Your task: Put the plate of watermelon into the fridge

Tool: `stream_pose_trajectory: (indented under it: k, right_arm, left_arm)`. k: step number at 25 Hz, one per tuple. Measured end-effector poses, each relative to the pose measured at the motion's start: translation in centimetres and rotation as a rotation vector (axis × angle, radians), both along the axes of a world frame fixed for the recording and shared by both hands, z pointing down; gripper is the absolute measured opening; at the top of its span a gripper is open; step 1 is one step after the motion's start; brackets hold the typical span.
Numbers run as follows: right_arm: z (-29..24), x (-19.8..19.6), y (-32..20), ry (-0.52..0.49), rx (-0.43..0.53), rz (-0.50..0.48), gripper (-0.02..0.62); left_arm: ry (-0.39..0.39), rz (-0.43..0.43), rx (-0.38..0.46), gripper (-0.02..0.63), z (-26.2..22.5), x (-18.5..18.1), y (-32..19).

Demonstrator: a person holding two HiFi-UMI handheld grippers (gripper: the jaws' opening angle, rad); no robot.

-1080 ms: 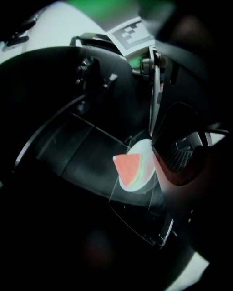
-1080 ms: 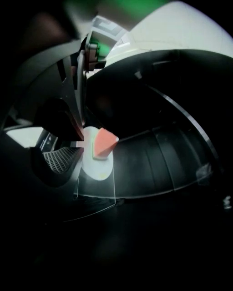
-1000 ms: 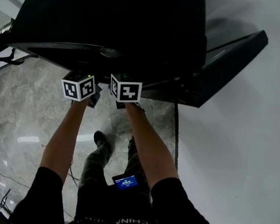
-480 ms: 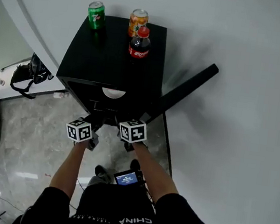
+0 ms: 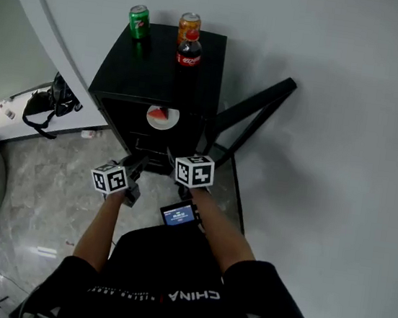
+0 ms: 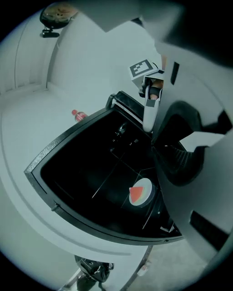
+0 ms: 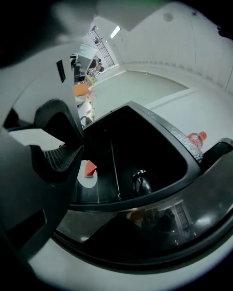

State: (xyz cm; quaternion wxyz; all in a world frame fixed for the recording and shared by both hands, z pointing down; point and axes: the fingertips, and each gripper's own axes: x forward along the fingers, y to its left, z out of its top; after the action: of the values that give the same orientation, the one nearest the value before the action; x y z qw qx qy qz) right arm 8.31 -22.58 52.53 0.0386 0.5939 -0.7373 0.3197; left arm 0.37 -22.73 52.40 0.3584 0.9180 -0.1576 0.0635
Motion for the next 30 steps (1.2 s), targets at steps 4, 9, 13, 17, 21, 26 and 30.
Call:
stream_pose_trajectory:
  k: [4, 9, 13, 17, 21, 26, 30]
  right_arm:
    - [-1.0, 0.1, 1.1, -0.018, 0.025, -0.013, 0.023]
    - [-1.5, 1.2, 3.6, -0.128, 0.022, -0.039, 0.025]
    - [-0.8, 1.5, 6.7, -0.18, -0.006, -0.105, 0.033]
    - [1.9, 0.0, 9.5, -0.191, -0.057, -0.177, 0.049]
    - [3.7, -1.8, 13.2, -0.16, -0.085, -0.188, 0.049]
    - [3.7, -4.3, 17.1, -0.175, -0.092, -0.161, 0.049]
    - [3.4, -7.2, 20.4, -0.198, -0.094, -0.062, 0.049]
  left_arm:
    - [-0.013, -0.024, 0.013, 0.014, -0.4, 0.2, 1.0]
    - [-0.021, -0.079, -0.043, 0.014, 0.5, 1.5, 3.8]
    - [-0.006, -0.106, -0.093, 0.014, 1.1, 2.8, 8.3]
    - [-0.019, -0.107, -0.142, 0.014, 3.1, 2.4, 12.1]
    - [-0.057, -0.065, -0.148, 0.014, 4.1, 0.1, 15.2]
    - [-0.031, -0.032, -0.129, 0.014, 3.1, -3.9, 17.8]
    - [0.002, -0.018, -0.143, 0.014, 3.3, -9.0, 20.9]
